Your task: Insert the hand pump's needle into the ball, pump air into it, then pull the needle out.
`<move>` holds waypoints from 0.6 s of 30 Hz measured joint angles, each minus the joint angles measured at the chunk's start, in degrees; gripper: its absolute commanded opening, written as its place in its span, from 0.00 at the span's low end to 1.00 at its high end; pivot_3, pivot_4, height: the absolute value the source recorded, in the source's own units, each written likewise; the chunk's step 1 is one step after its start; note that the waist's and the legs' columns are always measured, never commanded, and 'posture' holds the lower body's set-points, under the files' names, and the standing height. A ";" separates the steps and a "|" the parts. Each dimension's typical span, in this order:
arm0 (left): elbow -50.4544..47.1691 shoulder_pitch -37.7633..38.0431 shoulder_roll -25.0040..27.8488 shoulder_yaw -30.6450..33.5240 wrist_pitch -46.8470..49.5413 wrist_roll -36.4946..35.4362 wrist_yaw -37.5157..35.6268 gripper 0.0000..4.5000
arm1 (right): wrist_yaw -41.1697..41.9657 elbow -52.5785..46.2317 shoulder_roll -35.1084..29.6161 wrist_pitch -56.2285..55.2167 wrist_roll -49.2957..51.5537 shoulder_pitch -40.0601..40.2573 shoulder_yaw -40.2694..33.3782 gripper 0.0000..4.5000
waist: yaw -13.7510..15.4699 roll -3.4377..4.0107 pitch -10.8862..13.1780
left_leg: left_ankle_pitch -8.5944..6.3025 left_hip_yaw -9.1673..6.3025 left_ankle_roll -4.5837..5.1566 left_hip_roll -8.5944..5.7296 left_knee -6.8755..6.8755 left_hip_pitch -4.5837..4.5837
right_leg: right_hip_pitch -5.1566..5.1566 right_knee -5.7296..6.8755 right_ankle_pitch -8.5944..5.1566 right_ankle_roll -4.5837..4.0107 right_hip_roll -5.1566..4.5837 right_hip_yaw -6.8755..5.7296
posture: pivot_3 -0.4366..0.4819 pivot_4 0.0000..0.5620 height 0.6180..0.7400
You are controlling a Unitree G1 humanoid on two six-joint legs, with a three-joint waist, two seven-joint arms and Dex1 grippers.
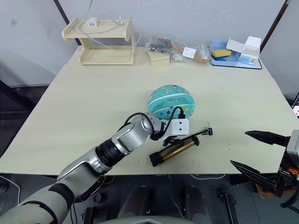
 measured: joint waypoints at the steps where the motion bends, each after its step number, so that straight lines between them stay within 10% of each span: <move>1: 0.02 0.00 0.13 -0.06 -0.50 0.48 0.07 0.49 | -0.06 -0.02 0.01 0.00 0.05 0.02 0.00 1.00 | 0.00 0.00 0.00 | 0.00 0.00 0.00 0.00 0.00 0.00 | 0.00 0.00 0.00 0.00 0.00 0.00 | 0.48 0.27 1.00; 18: 7.54 0.11 -6.31 -0.44 -2.53 4.54 0.82 0.49 | -1.32 -1.62 0.67 0.02 0.62 0.70 0.13 1.00 | 0.02 0.00 -0.01 | 0.00 -0.01 0.00 0.00 0.03 -0.01 | 0.01 0.01 0.01 0.02 0.00 -0.01 | 0.48 0.27 1.00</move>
